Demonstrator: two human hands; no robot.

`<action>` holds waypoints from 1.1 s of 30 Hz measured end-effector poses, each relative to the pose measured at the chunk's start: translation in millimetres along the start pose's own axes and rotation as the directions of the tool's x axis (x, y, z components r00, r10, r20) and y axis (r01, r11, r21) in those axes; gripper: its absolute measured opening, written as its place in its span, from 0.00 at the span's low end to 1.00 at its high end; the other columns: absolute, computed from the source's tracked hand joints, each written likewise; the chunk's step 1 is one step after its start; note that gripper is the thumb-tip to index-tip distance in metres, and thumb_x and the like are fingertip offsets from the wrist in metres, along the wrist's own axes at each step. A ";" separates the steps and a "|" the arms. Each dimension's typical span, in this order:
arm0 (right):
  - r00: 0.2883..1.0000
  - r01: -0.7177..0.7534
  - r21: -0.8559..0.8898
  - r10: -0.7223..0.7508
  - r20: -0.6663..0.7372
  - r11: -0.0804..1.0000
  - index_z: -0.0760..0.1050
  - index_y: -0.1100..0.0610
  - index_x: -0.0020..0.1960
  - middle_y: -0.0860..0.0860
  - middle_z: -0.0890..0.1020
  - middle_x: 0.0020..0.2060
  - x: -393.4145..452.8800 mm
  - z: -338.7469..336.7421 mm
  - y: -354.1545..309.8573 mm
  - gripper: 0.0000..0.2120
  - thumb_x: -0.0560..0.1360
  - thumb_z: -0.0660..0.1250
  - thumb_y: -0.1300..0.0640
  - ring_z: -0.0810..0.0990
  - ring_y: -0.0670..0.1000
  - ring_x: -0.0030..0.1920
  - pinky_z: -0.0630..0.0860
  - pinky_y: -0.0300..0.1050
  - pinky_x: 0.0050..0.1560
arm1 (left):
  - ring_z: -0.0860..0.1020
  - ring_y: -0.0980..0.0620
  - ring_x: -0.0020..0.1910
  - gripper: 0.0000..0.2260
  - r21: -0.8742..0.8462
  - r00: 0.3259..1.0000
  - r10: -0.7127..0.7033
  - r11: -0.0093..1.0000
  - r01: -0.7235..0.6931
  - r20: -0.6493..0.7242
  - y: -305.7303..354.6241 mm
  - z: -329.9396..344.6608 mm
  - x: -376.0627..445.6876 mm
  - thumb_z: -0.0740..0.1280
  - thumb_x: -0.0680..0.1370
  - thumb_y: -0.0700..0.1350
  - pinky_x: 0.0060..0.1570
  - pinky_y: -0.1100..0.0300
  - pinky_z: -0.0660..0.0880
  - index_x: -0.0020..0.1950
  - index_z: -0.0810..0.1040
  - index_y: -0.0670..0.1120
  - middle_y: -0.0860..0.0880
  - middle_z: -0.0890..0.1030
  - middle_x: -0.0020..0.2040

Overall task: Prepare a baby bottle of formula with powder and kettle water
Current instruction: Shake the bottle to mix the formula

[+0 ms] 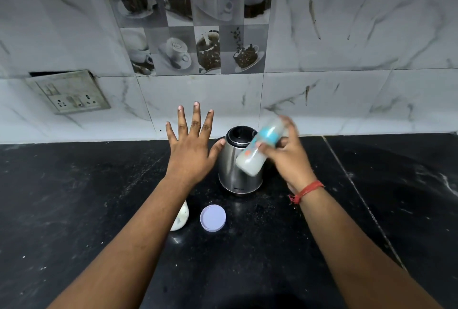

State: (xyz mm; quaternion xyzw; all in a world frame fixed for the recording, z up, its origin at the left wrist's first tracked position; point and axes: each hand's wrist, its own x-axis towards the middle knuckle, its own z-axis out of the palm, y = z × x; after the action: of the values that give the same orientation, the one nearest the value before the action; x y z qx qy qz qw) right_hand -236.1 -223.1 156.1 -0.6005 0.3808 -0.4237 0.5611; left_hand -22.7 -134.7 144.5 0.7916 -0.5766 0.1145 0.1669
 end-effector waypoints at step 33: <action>0.990 0.030 -0.064 -0.021 0.136 0.997 0.61 0.45 0.76 0.55 0.81 0.58 8.9 19.5 16.8 0.41 0.72 0.75 0.69 0.84 0.55 0.55 0.79 0.51 0.61 | 0.31 0.40 0.81 0.35 -0.026 0.999 -0.031 0.999 0.031 0.011 -8.0 -2.8 10.0 0.41 0.80 0.69 0.77 0.31 0.37 0.84 0.40 0.55 0.49 0.34 0.84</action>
State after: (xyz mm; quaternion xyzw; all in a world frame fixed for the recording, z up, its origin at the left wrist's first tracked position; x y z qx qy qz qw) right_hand -214.4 -225.9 139.8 -0.6509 0.3480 -0.3762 0.5601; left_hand -12.0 -140.0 149.8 0.7987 -0.5667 0.1002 0.1757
